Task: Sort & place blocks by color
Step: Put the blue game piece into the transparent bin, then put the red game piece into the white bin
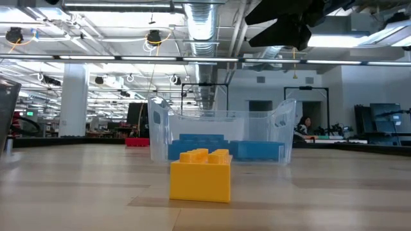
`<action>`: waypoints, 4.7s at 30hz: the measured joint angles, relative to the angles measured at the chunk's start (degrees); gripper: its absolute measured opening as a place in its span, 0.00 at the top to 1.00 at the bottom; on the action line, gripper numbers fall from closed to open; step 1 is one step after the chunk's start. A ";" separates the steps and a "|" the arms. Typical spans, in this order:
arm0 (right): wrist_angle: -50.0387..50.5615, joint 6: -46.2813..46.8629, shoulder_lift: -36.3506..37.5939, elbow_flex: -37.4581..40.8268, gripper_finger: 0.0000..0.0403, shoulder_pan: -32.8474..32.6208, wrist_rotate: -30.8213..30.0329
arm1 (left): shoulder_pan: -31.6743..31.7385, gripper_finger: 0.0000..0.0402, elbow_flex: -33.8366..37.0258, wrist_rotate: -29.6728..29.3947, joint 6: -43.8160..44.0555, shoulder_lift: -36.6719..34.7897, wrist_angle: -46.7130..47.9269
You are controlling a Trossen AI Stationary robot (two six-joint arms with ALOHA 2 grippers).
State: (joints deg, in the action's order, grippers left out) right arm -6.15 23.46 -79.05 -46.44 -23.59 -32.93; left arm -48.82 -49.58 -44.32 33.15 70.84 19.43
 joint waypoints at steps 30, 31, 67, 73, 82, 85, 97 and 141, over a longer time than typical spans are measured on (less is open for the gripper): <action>25.80 -2.97 -0.02 0.00 0.25 -16.76 29.71 | 18.10 0.44 23.84 17.94 -32.02 -0.47 -71.48; 25.47 -2.97 -0.26 -0.02 0.25 -17.44 29.10 | 18.10 0.44 23.84 17.97 -32.00 -0.47 -71.53; 39.65 -14.89 -12.32 -12.33 0.69 -15.69 14.18 | 18.06 0.44 23.88 18.34 -26.94 -0.47 -68.36; 30.18 -12.62 -7.37 -12.39 0.69 -5.91 -1.02 | 18.06 0.44 23.88 18.34 -26.67 -0.47 -68.35; 21.82 -16.20 -12.81 -12.38 0.66 8.46 13.69 | 18.06 0.44 23.88 18.32 -25.82 -0.47 -67.50; 22.53 -12.89 -14.55 -12.33 0.55 11.03 20.14 | 18.06 0.44 23.86 17.89 -25.06 -0.47 -66.50; 21.76 -8.44 -11.76 -12.41 0.39 11.00 23.86 | 18.06 0.44 23.86 15.00 -22.65 -0.47 -63.71; 19.06 -11.64 -8.94 -12.44 0.71 0.72 11.76 | 92.23 0.27 -13.52 43.55 -48.03 22.02 21.17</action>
State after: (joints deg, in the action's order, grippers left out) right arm 12.91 11.83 -87.99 -58.87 -22.88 -21.17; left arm 43.41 -63.10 -0.76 -14.88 92.86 40.60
